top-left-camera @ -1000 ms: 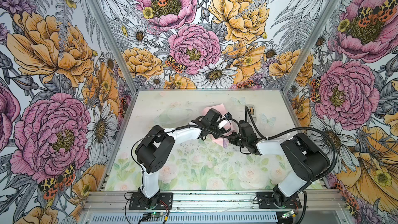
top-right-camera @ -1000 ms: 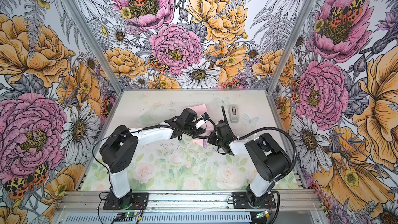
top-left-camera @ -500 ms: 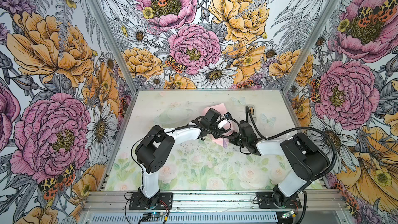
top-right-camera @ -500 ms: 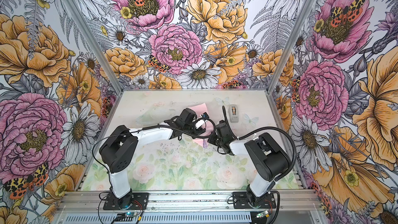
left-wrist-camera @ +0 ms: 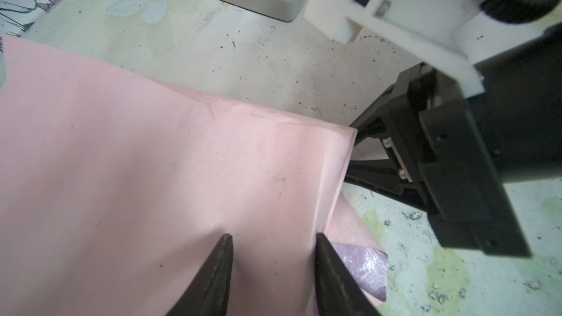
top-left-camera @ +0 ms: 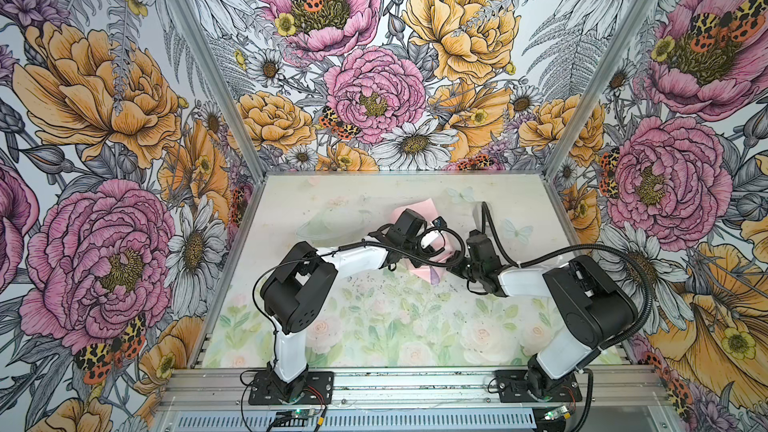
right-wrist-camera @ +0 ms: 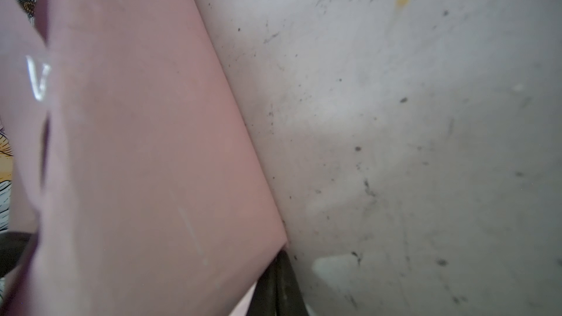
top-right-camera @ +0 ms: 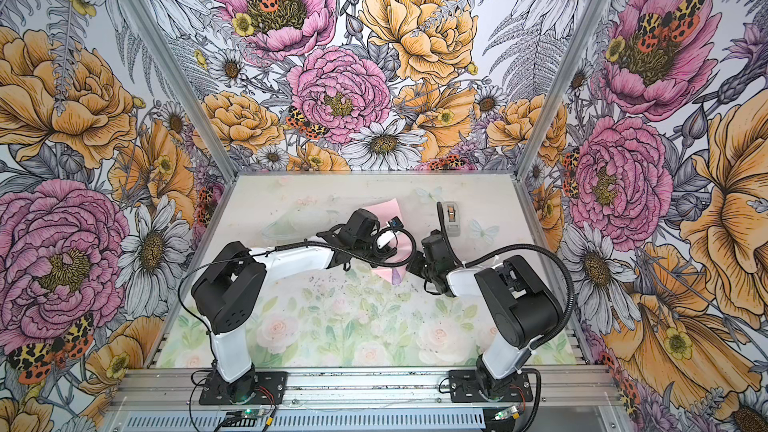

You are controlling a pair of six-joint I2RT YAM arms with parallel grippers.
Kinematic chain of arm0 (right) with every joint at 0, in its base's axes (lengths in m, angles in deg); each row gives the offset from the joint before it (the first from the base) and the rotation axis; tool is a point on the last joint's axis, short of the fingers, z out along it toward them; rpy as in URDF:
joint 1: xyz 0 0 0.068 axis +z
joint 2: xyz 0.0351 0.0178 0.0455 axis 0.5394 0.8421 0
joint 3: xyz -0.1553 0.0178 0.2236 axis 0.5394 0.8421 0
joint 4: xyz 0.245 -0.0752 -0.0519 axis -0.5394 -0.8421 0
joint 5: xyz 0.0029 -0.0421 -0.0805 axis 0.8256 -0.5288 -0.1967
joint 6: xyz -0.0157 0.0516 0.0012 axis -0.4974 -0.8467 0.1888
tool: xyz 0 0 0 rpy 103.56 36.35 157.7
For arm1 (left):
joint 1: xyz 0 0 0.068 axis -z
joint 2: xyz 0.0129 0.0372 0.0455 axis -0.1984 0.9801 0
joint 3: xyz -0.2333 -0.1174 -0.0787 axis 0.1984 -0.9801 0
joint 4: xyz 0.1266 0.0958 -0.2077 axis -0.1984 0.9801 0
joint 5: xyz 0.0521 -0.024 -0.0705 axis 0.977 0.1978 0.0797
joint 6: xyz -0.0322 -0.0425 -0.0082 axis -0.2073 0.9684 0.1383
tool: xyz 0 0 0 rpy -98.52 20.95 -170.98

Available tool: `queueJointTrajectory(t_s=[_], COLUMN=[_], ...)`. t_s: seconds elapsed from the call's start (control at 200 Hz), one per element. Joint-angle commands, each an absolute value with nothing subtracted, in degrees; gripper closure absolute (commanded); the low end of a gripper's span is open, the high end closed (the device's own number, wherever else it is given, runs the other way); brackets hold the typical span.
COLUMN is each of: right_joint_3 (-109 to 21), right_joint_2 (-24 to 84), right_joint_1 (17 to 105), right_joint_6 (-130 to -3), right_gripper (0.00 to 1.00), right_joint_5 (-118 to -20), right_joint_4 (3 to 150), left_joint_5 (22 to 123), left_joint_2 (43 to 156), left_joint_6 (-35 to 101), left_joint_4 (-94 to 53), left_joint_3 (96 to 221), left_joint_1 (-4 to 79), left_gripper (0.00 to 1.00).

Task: Wrap the gift box in paper

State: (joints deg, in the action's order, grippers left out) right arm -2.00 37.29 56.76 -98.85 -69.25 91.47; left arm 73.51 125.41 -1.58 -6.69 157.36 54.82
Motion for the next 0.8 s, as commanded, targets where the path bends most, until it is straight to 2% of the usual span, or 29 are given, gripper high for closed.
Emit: queueJointTrajectory(t_s=[0.0,0.42,0.796], right_joint_3=[-1.98,-3.86,-3.35], right_joint_2=[36.51,39.22,38.41], right_joint_1=[58.01,59.89,56.29], right_joint_6=[-99.77,-100.70,-100.97], right_gripper=[0.94,0.94,0.95], right_joint_5=[-68.57,-68.59,-68.61], right_joint_4=[93.14,93.93,91.48], left_joint_5=[72.16,71.83,71.70], left_joint_2=[125.64,125.51,125.37], left_joint_6=[-0.19,-0.02,-0.06], left_joint_4=[-4.03,-4.34,-4.45], left_joint_3=[155.86,155.76,155.62], left_joint_1=[54.49,54.48,54.38], left_gripper=[0.57,0.57,0.57])
